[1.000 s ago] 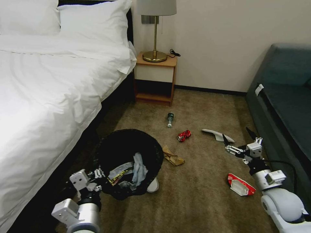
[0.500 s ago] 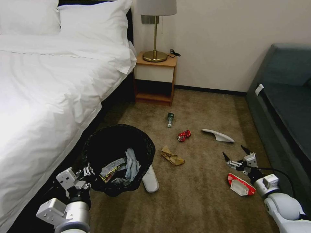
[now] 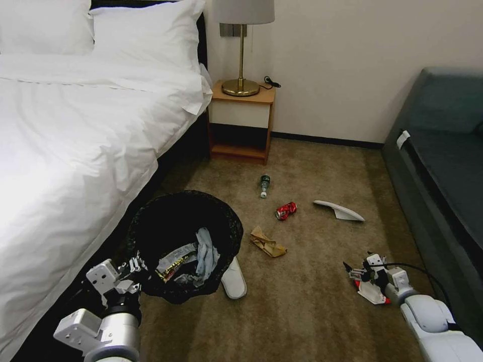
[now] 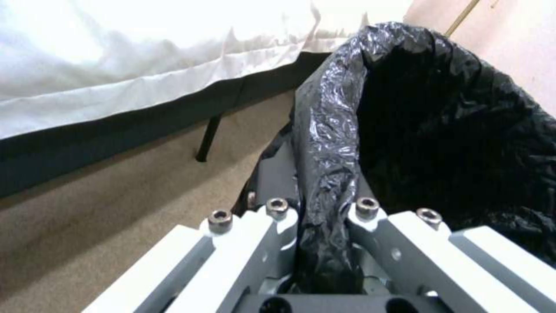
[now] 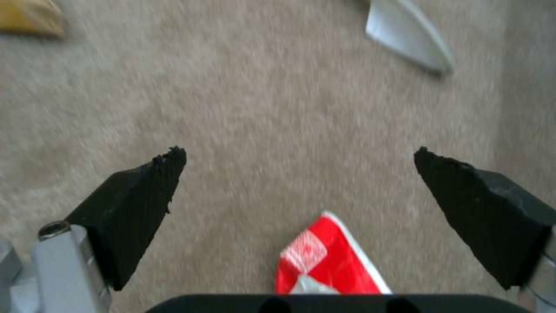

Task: Pick up the trash bin, then pick up the garbage on the floor and place it into the trash bin.

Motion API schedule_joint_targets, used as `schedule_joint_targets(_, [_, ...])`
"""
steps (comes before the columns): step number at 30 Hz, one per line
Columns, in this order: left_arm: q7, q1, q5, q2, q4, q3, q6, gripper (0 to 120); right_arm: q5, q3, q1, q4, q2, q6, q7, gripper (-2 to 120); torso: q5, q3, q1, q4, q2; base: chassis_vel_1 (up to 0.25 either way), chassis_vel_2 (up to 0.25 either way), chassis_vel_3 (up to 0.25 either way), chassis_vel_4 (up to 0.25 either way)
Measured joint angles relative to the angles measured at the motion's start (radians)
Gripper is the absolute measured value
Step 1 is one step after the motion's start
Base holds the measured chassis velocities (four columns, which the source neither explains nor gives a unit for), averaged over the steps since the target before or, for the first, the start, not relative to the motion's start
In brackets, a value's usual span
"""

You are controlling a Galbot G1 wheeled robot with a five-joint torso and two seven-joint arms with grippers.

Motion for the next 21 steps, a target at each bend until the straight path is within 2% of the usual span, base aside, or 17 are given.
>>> schedule_joint_targets(4, [-0.001,0.000,0.001,-0.001,-0.001,0.000,0.000,4,-0.019,0.002,0.008,-0.009,0.000,-0.035,-0.002,100,-0.0001,0.000,0.000,-0.0001,0.000,0.000,0.000,0.000,0.000])
schedule_joint_targets(6, [-0.001,-0.001,0.004,-0.004,-0.001,0.006,0.000,4,-0.032,0.007,0.007,-0.006,-0.003,-0.094,-0.011,100,-0.0001,0.000,0.000,-0.0001,0.000,0.000,0.000,0.000,0.000])
schedule_joint_targets(9, [-0.001,-0.004,0.006,-0.007,-0.001,0.010,0.000,4,-0.041,0.011,0.007,-0.004,-0.006,-0.132,-0.018,100,-0.0002,0.000,0.000,-0.0003,0.000,0.000,0.000,0.000,0.000])
schedule_joint_targets(21, [-0.002,-0.005,0.009,-0.008,0.003,0.010,0.000,4,-0.095,0.029,0.063,-0.113,0.017,-0.155,-0.063,100,0.0000,0.000,0.000,0.0000,0.000,0.000,0.000,0.000,0.000])
